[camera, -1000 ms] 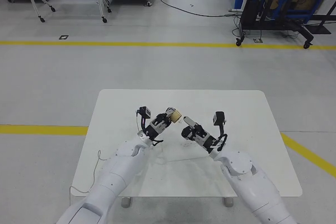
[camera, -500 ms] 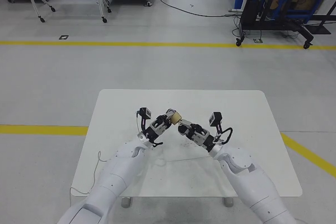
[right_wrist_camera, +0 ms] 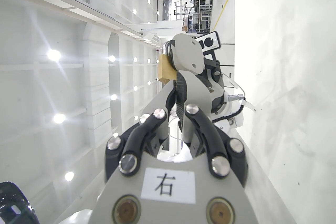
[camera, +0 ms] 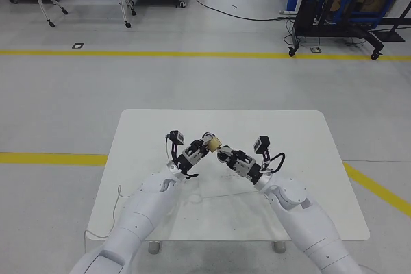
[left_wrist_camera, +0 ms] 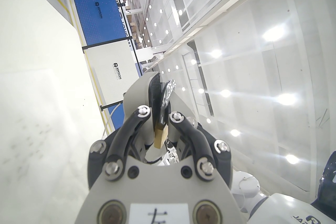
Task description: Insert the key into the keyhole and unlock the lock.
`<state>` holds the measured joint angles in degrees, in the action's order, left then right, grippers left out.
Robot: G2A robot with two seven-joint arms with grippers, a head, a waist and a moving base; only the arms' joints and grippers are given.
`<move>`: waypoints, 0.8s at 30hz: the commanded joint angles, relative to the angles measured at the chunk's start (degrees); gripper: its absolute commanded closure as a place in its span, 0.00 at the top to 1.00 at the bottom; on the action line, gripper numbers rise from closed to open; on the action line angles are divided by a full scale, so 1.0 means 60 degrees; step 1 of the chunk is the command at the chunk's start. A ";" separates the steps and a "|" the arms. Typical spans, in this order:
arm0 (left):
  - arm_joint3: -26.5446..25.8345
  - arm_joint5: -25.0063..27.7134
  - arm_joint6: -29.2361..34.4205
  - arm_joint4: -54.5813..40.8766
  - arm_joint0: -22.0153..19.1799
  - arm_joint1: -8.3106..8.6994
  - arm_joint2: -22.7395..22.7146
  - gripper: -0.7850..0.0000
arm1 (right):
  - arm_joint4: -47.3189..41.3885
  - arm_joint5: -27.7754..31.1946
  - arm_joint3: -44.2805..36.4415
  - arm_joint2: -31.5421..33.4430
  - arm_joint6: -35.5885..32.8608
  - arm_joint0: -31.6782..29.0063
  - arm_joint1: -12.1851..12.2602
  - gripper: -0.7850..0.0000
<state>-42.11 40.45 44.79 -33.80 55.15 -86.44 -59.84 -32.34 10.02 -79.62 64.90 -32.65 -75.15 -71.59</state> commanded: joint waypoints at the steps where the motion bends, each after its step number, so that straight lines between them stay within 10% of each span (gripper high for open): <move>1: 0.0000 0.0032 0.0046 -0.0007 -0.0002 -0.0004 -0.0006 0.00 | -0.0374 -0.0034 0.0097 0.0008 -0.0150 0.0016 -0.0024 0.00; 24: 0.0039 0.1151 0.0535 0.0252 -0.0074 0.0093 -0.0259 0.00 | -0.3726 -0.0698 0.1477 0.0090 -0.2884 0.0451 -0.0262 0.00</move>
<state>-41.88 47.28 48.18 -32.37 54.67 -85.92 -61.29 -54.88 5.77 -70.79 65.48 -49.91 -72.51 -73.14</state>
